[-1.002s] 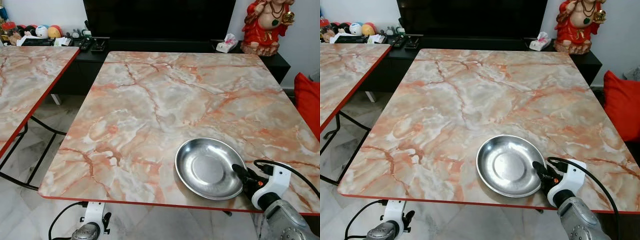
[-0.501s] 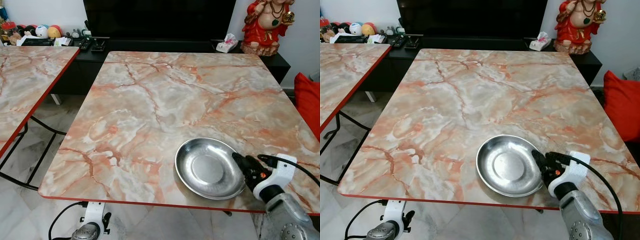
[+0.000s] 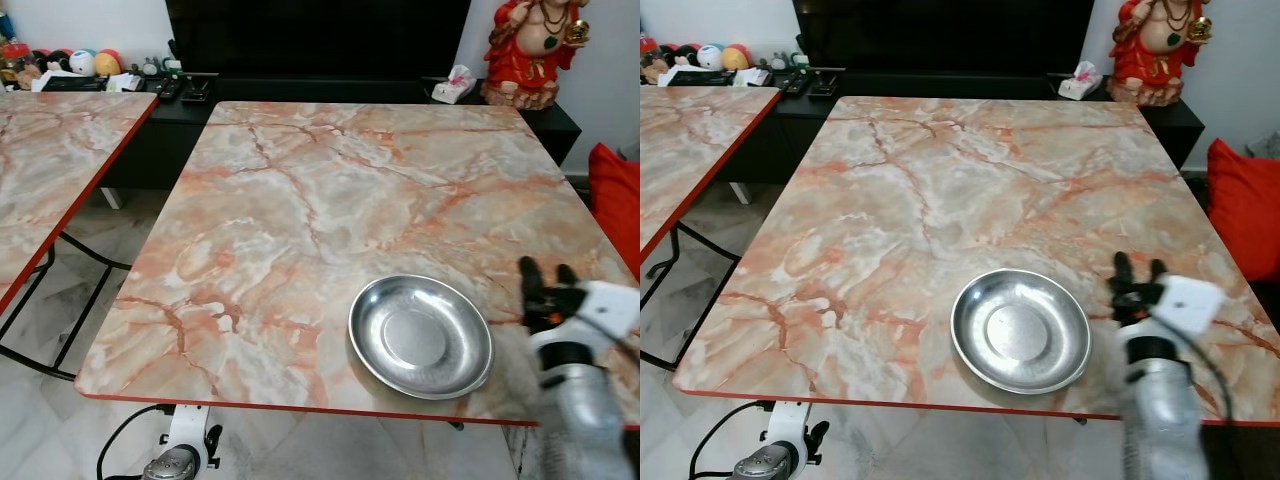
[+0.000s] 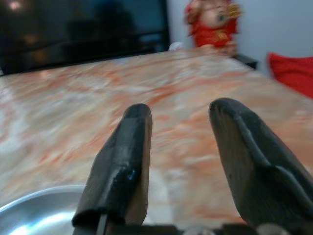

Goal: Setting the table

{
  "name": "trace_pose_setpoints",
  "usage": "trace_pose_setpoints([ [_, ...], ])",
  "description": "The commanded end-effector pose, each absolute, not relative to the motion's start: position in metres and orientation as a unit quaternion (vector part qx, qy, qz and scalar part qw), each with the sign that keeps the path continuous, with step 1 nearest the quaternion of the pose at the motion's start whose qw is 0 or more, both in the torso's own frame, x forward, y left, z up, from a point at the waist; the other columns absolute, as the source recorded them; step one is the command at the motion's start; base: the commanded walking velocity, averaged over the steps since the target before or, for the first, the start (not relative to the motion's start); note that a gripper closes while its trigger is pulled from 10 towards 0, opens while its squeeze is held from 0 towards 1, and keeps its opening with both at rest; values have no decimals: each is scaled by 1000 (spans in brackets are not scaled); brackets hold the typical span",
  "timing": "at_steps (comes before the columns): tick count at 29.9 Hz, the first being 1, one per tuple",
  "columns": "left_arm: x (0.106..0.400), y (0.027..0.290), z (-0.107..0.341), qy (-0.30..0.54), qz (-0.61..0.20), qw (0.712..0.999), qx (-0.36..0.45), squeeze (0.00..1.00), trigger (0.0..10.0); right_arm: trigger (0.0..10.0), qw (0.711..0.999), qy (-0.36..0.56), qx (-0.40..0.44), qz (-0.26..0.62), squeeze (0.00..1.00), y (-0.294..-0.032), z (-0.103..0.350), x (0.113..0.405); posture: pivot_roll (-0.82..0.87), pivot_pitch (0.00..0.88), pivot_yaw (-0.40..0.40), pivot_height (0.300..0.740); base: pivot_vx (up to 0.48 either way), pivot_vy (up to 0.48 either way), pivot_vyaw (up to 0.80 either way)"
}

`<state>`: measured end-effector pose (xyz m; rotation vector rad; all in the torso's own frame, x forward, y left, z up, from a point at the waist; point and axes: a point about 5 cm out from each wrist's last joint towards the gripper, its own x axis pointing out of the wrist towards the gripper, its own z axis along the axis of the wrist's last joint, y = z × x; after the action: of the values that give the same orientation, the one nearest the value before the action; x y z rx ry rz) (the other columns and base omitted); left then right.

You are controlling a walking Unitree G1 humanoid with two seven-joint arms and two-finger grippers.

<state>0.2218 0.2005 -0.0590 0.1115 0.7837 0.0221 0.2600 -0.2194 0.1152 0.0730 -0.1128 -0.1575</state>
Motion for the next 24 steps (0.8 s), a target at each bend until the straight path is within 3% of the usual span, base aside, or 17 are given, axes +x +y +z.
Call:
trace_pose_setpoints([
  [1,217,205,-61,387,16,920,55,0,10000,10000,994,-71,44,-77,0,-216,116,262,-34,42,13,740,0,0,0],
  [9,213,208,-63,393,32,918,44,0,10000,10000,993,-84,36,-80,0,-214,116,273,-24,33,-1,740,0,76,0],
  [24,213,207,-64,392,28,918,45,0,10000,10000,991,-115,42,-56,0,-205,126,284,-18,0,5,740,0,480,0],
])
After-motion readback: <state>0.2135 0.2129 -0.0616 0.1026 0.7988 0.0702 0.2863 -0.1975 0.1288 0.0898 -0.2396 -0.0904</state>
